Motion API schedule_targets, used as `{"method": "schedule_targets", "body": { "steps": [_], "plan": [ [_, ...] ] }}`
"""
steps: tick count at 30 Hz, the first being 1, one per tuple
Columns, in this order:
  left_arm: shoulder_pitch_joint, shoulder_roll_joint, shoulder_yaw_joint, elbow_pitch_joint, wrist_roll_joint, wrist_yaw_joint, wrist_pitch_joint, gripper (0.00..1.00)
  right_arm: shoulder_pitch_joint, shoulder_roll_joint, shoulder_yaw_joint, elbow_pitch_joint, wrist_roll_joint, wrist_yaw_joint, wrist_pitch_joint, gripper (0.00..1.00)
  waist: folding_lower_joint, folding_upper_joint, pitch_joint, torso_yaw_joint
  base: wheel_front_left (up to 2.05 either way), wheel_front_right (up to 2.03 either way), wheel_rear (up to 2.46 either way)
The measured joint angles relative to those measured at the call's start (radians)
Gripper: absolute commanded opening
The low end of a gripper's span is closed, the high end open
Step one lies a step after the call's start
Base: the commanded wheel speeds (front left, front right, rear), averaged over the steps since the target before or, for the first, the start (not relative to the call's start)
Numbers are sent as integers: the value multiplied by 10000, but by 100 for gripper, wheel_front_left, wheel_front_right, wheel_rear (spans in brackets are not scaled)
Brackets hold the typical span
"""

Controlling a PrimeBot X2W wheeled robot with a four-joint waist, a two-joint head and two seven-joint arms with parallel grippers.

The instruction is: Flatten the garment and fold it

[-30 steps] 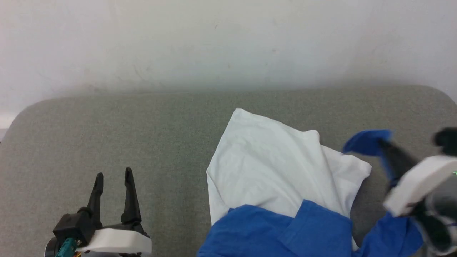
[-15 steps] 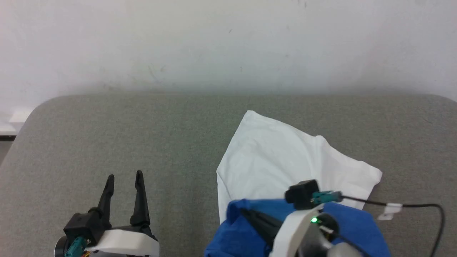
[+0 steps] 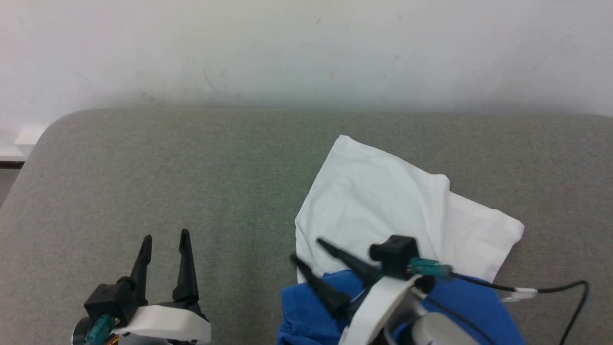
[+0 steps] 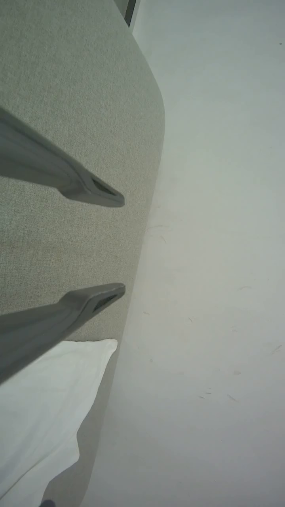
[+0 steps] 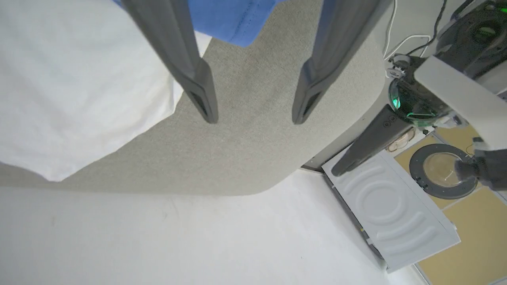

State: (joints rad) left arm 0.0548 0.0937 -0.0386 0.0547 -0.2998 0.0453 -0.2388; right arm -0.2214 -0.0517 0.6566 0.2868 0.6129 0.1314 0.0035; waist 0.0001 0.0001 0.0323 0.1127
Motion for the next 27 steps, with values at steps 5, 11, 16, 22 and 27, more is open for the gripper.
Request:
{"method": "schedule_targets", "body": {
  "steps": [5, 11, 16, 22, 27],
  "plan": [
    [20, 207, 105, 10, 0, 10, 38, 100, 233, -522, -1655, -1183, -1513, 0, -779, 100, -1, 0, -110, -287, 0, 0, 0],
    [-105, 531, 100, -113, 17, 12, 454, 100, 1344, -895, -4334, -2824, -3012, 0, -339, 100, -1, 0, -125, -760, 0, 0, 0],
    [-927, 750, 31, -94, 19, -8, 825, 100, 2000, -905, -5994, -4207, -3661, 0, 318, 100, -1, 0, 132, -1135, 0, 0, 0],
    [-2963, 1058, -485, 428, 12, -619, 1825, 100, 2296, -897, -7116, -5235, -3833, 0, 805, 100, 0, 0, 886, -1460, 0, 0, 0],
    [-5579, 1369, -1118, 1390, -92, -1340, 2847, 100, 2231, -690, -7187, -5670, -3843, 0, 790, 100, 1, 0, 1710, -1779, 0, 0, 0]
  ]
}}
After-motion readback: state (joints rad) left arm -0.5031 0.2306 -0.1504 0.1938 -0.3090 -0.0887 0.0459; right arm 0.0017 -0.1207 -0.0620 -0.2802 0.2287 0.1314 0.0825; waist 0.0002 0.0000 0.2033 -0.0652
